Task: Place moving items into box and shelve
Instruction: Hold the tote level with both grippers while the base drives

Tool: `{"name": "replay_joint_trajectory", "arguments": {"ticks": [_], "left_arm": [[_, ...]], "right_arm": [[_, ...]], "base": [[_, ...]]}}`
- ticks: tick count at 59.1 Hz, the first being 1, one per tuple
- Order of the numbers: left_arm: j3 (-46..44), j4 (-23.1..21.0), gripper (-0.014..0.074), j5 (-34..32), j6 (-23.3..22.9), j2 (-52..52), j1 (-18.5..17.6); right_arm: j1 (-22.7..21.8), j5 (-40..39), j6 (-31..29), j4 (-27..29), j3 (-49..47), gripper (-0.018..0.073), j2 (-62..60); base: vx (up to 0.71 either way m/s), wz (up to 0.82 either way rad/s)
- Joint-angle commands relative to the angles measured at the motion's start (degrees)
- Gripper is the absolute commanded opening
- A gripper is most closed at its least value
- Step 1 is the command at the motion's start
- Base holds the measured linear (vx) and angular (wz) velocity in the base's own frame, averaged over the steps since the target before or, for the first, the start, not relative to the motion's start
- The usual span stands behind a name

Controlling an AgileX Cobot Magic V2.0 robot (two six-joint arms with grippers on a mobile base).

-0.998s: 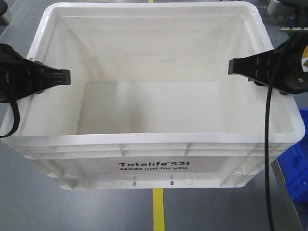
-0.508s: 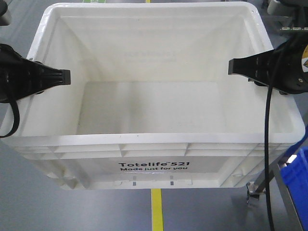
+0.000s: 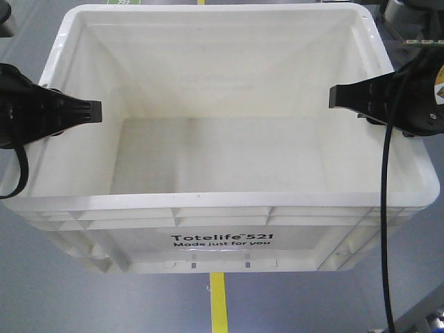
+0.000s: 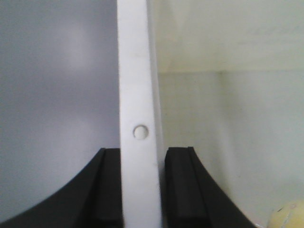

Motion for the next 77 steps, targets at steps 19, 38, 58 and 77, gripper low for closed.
{"name": "replay_joint_trajectory", "arguments": {"ticks": [19, 38, 58, 77], "left_arm": [[-2.56, 4.94, 0.0109, -6.29, -0.62, -1.92, -0.49], [-2.56, 4.9, 0.0109, -6.22, -0.62, -1.92, -0.49], [-2.56, 4.9, 0.0109, -6.29, -0.62, -1.92, -0.49], [-2.56, 4.9, 0.0109, -6.24, -0.62, -1.92, -0.49]], "right_arm": [[-0.12, -4.17, -0.17, -4.66, -2.22, -0.0011, -1.76], [-0.12, -4.17, -0.17, -4.66, -2.22, -0.0011, -1.76], [-0.12, -4.17, -0.17, -4.66, -2.22, -0.0011, -1.76], [-0.12, -4.17, -0.17, -4.66, -2.22, -0.0011, -1.76]], "base": [[0.43, -0.01], [0.41, -0.03], [0.39, -0.07], [0.37, -0.1]]}}
